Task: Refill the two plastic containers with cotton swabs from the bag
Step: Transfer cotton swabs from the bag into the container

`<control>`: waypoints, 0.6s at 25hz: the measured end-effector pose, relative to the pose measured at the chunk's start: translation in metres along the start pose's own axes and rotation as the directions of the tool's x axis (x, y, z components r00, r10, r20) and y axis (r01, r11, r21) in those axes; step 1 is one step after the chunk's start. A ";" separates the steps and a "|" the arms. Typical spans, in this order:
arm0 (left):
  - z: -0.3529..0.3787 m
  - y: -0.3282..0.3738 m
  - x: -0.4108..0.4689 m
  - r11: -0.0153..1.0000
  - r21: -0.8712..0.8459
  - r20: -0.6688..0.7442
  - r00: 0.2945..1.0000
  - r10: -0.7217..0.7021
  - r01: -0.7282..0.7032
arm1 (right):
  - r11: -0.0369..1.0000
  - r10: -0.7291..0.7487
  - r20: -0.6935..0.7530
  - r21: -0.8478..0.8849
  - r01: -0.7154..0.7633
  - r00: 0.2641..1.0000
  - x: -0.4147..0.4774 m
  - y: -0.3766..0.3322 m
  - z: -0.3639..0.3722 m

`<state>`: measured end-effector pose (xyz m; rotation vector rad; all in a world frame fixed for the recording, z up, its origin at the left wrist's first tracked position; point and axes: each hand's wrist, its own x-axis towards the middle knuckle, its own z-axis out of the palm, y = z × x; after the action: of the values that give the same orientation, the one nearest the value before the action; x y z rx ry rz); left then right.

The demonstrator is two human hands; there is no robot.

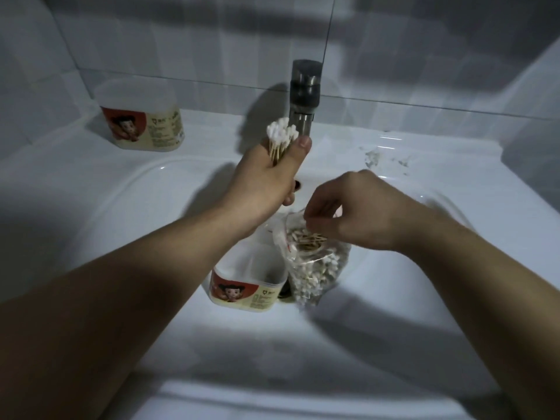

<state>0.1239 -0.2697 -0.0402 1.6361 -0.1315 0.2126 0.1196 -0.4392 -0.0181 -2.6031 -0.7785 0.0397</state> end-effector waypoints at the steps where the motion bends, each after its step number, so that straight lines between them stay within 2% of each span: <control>1: 0.000 0.000 0.000 1.000 -0.006 0.003 1.000 0.003 -0.003 | 0.999 -0.001 0.080 -0.053 0.005 0.997 -0.001 -0.001 0.002; 5: 0.005 -0.004 -0.002 1.000 0.022 0.048 0.999 -0.009 0.008 | 0.982 0.000 0.217 -0.183 0.040 0.976 -0.002 -0.007 0.005; 12: 0.007 -0.001 -0.006 1.000 0.013 0.125 0.992 0.005 -0.007 | 0.966 0.039 0.188 -0.257 0.011 0.981 -0.001 -0.012 0.009; 15: 0.008 0.001 -0.009 0.996 0.086 0.165 0.986 0.019 -0.033 | 0.962 0.040 0.136 -0.273 -0.001 0.990 -0.002 -0.015 0.013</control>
<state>0.1153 -0.2783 -0.0421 1.7404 -0.2720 0.1046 0.1079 -0.4240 -0.0238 -2.8944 -0.8596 0.1325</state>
